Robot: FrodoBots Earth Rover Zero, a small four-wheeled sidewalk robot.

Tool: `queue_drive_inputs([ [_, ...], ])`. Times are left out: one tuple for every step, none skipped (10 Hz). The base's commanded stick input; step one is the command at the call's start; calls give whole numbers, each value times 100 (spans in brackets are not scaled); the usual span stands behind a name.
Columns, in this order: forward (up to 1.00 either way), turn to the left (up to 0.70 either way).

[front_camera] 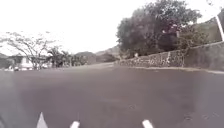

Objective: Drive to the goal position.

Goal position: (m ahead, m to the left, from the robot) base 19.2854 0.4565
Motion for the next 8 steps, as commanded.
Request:
queue_drive_inputs([
  [50,0],
  [50,-50],
  [50,-50],
  [50,-50],
  [50,-50],
  [50,-50],
  [50,-38],
  [50,-23],
])
